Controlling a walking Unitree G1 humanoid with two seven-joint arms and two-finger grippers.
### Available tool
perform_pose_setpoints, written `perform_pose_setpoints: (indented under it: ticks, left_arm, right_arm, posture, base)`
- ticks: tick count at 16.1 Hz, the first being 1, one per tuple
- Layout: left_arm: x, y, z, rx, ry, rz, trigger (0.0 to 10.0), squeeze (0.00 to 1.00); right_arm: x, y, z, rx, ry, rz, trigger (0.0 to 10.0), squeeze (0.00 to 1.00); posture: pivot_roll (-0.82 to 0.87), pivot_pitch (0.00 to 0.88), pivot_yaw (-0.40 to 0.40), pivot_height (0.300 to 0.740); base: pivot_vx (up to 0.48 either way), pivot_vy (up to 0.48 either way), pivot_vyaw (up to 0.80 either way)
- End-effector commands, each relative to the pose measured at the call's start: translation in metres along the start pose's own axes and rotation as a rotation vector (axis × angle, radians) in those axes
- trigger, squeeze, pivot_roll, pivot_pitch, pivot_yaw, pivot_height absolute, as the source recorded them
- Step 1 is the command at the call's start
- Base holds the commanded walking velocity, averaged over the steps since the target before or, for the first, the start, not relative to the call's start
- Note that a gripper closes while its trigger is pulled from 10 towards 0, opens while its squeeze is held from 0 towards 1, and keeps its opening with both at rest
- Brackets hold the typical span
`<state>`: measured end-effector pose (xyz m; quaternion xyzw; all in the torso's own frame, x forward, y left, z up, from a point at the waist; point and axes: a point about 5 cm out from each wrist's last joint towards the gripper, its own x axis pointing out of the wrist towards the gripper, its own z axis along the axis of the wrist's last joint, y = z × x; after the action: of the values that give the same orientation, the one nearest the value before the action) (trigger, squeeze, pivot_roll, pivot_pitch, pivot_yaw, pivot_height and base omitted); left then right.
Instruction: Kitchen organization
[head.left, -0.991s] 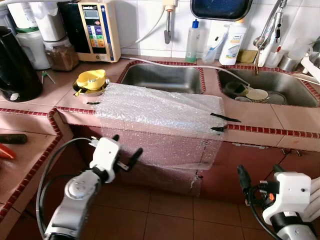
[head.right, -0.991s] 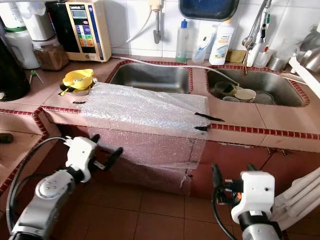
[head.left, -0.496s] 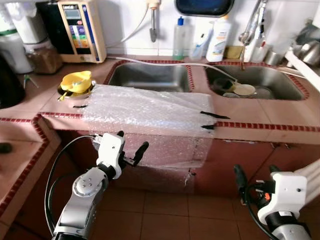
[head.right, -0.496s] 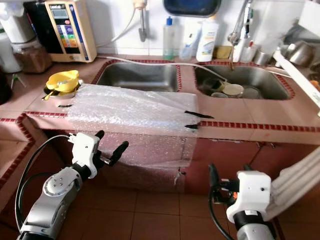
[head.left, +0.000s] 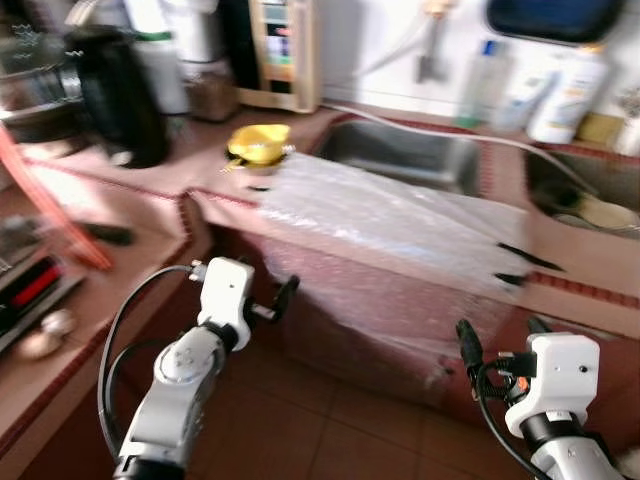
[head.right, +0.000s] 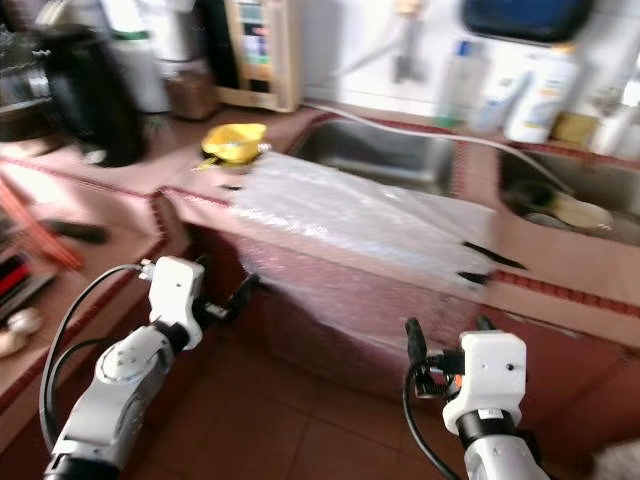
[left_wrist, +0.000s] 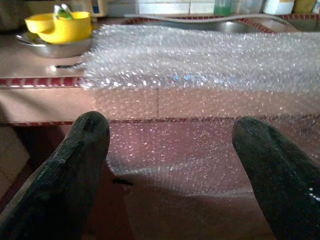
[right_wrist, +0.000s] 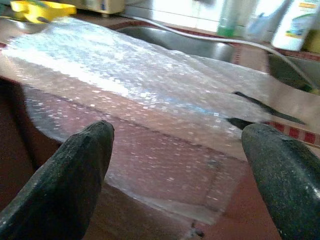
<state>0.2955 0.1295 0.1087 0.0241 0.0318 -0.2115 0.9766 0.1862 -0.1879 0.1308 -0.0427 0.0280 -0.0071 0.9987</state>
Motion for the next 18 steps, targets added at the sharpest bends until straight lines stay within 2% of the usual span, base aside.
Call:
perform_pose_setpoints:
  ticks: [1, 7, 10, 12, 18]
  left_arm:
    - [0.002, -0.002, -0.001, -0.006, 0.015, -0.018, 10.0, 0.00]
    - [0.003, -0.021, 0.001, -0.058, 0.006, -0.158, 10.0, 0.00]
    - [0.004, -0.024, 0.002, -0.066, 0.003, -0.178, 10.0, 0.00]
    - [0.005, -0.027, 0.004, -0.109, -0.001, -0.191, 10.0, 0.00]
    - [0.005, -0.026, 0.005, -0.116, -0.009, -0.216, 10.0, 0.00]
  right_arm:
    - [0.000, 0.000, 0.001, -0.001, -0.004, -0.010, 10.0, 0.00]
    - [-0.001, -0.001, 0.001, 0.015, -0.002, -0.044, 10.0, 0.00]
    - [-0.002, 0.000, 0.002, 0.014, -0.004, -0.043, 10.0, 0.00]
    - [-0.002, 0.000, 0.002, 0.012, -0.004, -0.043, 10.0, 0.00]
    - [-0.001, 0.000, 0.003, 0.005, -0.010, -0.038, 10.0, 0.00]
  posture:
    - [-0.03, 0.000, 0.033, 0.740]
    - [-0.03, 0.000, 0.040, 0.740]
    - [-0.04, 0.000, 0.041, 0.740]
    - [-0.04, 0.000, 0.041, 0.740]
    - [-0.04, 0.000, 0.039, 0.740]
  base:
    - [0.000, 0.000, 0.79]
    - [0.000, 0.000, 0.10]
    - [0.000, 0.000, 0.00]
    - [0.000, 0.000, 0.00]
    - [0.353, 0.000, 0.00]
